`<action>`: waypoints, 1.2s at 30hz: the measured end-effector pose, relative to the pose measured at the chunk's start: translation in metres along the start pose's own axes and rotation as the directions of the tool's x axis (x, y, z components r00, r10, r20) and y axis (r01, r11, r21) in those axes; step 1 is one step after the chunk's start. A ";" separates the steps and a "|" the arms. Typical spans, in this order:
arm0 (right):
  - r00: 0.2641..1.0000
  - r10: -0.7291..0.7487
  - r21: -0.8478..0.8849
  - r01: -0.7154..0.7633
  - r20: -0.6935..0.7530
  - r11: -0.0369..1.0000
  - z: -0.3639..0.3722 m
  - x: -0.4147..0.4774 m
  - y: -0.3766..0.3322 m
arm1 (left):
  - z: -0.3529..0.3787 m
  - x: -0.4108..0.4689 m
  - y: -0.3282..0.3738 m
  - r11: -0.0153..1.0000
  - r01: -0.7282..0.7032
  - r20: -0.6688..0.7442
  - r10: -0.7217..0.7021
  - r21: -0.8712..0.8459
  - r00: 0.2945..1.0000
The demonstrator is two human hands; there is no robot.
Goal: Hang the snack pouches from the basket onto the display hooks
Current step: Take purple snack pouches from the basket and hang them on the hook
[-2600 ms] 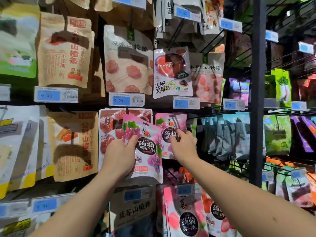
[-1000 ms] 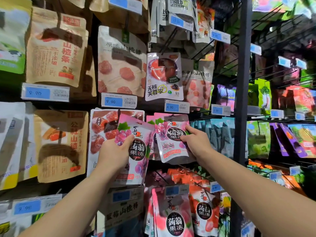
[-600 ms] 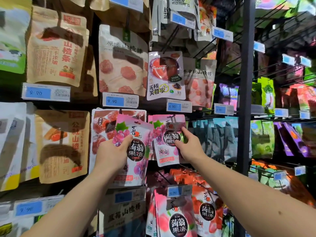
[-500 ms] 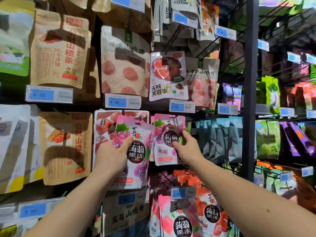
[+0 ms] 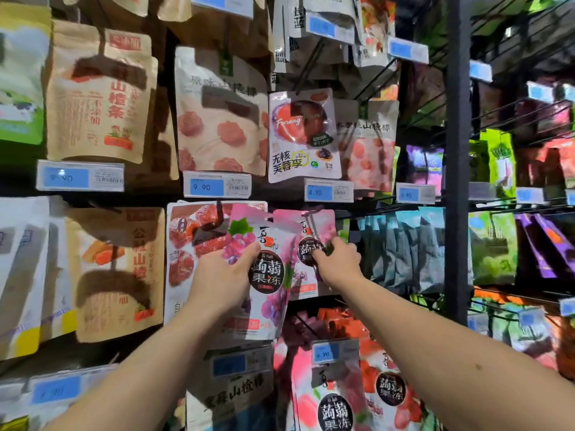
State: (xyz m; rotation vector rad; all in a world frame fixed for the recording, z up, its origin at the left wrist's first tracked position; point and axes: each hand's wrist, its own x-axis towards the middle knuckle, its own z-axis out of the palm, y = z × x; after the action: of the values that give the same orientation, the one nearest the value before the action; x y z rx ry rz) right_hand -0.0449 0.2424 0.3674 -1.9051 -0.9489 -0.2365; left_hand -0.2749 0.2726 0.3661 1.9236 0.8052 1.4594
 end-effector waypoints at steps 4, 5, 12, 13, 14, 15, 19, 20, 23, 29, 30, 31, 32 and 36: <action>0.988 -0.153 0.369 0.153 -0.030 0.917 -0.016 -0.021 0.005 | 0.027 -0.001 0.006 0.994 0.084 0.022 -0.083 -0.062 0.996; 0.985 -0.160 0.512 0.107 0.060 0.852 -0.021 -0.027 0.005 | 0.037 -0.001 0.007 0.984 0.124 0.041 -0.119 -0.127 0.992; 0.993 -0.110 0.557 0.067 0.045 0.828 -0.049 -0.027 0.021 | 0.089 0.004 0.023 0.890 0.310 0.156 -0.273 -0.333 0.949; 0.994 -0.106 0.554 0.081 0.013 0.829 -0.052 -0.022 0.021 | 0.094 0.006 0.027 0.897 0.299 0.157 -0.261 -0.325 0.953; 0.995 -0.102 0.540 0.088 -0.005 0.837 -0.055 -0.017 0.020 | 0.098 0.008 0.029 0.907 0.277 0.152 -0.240 -0.316 0.959; 0.995 -0.097 0.534 0.094 -0.022 0.840 -0.057 -0.013 0.019 | 0.100 0.010 0.031 0.927 0.242 0.131 -0.212 -0.287 0.968; 0.997 -0.054 0.489 0.075 -0.056 0.869 -0.056 -0.001 0.016 | 0.098 0.012 0.043 0.979 0.132 0.131 -0.112 -0.155 0.985; 0.997 -0.038 0.479 0.064 -0.064 0.875 -0.055 -0.001 0.014 | 0.098 0.013 0.044 0.985 0.096 0.119 -0.080 -0.141 0.990; 0.995 0.013 0.505 0.040 -0.100 0.862 -0.053 0.001 0.010 | 0.101 0.019 0.043 0.991 0.014 0.093 -0.002 -0.135 0.996; 0.996 0.062 0.533 -0.022 -0.056 0.846 -0.045 0.002 0.009 | 0.107 0.022 0.029 0.992 -0.081 -0.001 0.081 -0.095 0.997; 0.997 0.058 0.539 -0.018 -0.058 0.842 -0.042 0.004 0.011 | 0.108 0.021 0.028 0.991 -0.105 -0.025 0.104 -0.082 0.994; 0.996 0.053 0.546 -0.009 -0.065 0.838 -0.041 0.004 0.012 | 0.108 0.020 0.028 0.990 -0.124 -0.042 0.121 -0.068 0.992; 0.996 0.047 0.547 0.001 -0.074 0.837 -0.040 0.005 0.012 | 0.109 0.022 0.026 0.987 -0.148 -0.057 0.145 -0.056 0.988; 0.997 0.011 0.504 0.029 -0.076 0.863 -0.040 0.005 0.017 | 0.114 0.023 0.023 0.985 -0.166 -0.039 0.168 0.049 0.985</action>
State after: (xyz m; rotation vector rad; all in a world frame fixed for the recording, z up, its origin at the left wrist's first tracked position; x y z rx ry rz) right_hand -0.0208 0.2083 0.3790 -1.3966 -0.8658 -0.0532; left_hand -0.1570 0.2651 0.3717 2.0423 0.7161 1.5987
